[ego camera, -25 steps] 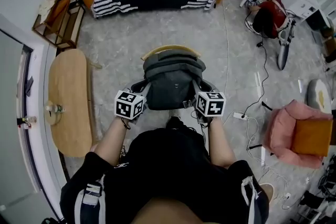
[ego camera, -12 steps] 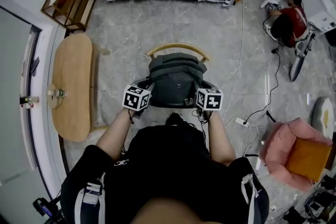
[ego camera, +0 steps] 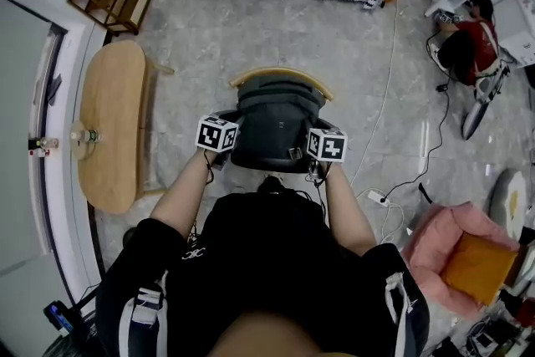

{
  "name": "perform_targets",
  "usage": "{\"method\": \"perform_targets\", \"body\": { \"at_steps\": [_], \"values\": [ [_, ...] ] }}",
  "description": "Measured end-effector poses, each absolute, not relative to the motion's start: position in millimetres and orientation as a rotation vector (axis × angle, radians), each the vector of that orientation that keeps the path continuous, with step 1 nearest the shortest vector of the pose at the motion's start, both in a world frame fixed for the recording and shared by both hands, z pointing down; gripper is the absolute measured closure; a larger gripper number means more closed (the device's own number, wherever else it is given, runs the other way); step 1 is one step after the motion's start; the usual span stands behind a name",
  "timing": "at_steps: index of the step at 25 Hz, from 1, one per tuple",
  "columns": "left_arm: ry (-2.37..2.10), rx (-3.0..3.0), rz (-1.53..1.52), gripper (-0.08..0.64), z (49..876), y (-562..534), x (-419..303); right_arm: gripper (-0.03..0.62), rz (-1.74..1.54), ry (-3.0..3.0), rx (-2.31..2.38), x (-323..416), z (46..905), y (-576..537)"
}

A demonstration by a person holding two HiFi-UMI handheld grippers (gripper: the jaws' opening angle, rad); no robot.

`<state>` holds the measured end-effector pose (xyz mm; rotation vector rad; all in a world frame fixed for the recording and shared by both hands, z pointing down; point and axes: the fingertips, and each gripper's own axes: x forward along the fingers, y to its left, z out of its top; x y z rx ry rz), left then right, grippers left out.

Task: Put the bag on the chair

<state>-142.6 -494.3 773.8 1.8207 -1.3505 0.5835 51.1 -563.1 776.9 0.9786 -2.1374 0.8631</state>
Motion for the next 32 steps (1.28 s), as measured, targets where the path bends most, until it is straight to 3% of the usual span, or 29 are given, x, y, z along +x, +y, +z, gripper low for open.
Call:
{"method": "perform_targets", "body": {
  "at_steps": [7,14,23,26,29,32],
  "values": [
    [-1.399,1.707,0.519,0.475,781,-535,-164,0.474,0.871,-2.108,1.027,36,785,-606],
    [-1.594,1.785,0.681,0.439,763,-547,-175,0.426,0.666,-2.045,1.111,28,773,-623],
    [-1.775,1.951,0.442,0.429,644,-521,-203,0.434,0.456,-2.384,1.298,11,625,-615],
    [-1.875,2.026,0.296,0.451,576,-503,-215,0.479,0.383,-2.591,1.335,-2,555,-597],
    [-2.021,2.107,0.169,0.498,502,-480,-223,0.572,0.262,-2.77,1.422,-1,489,-569],
    [-2.165,2.176,0.072,0.52,445,-447,-229,0.578,0.144,-2.872,1.419,-4,450,-533]
  ]
}}
